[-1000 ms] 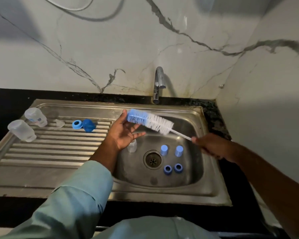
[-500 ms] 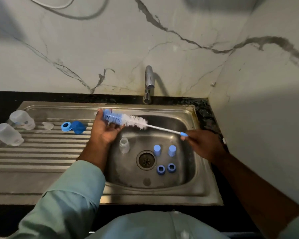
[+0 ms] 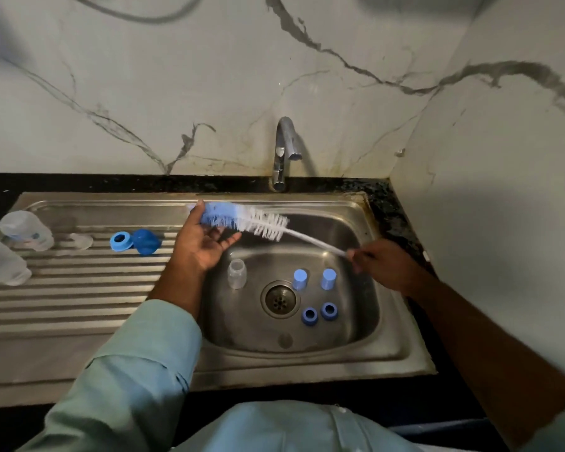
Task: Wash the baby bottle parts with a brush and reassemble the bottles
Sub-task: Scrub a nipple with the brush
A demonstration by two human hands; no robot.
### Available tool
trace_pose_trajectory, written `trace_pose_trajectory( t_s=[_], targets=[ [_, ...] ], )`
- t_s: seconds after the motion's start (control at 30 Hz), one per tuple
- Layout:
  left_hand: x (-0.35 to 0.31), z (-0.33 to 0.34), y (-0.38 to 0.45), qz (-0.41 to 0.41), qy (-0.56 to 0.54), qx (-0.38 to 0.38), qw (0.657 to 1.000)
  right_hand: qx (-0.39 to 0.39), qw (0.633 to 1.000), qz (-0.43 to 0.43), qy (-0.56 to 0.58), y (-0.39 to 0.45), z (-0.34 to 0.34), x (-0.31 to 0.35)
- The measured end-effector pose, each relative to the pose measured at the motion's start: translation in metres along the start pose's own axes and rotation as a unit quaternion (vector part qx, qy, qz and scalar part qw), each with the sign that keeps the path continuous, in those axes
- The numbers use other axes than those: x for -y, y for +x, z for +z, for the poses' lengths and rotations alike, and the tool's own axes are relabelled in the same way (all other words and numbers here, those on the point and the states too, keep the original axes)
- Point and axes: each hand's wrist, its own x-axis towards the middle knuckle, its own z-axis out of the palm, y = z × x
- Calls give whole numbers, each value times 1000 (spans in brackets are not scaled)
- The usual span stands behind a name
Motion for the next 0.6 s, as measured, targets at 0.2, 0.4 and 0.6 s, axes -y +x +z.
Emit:
trace_pose_trajectory(
  t_s=[0.2,0.4,0.6],
  targets=[
    [-2,-2,11,-2,-7,-13,1000,30,998,20,55,7,7,-4],
    [-2,-5,22,-16,-55,-3,998,-158,967,-170,-107,16,27,1],
    [-4,-10,29,-11,-39,57,998,201,944,127,229,19,29,6]
  ],
)
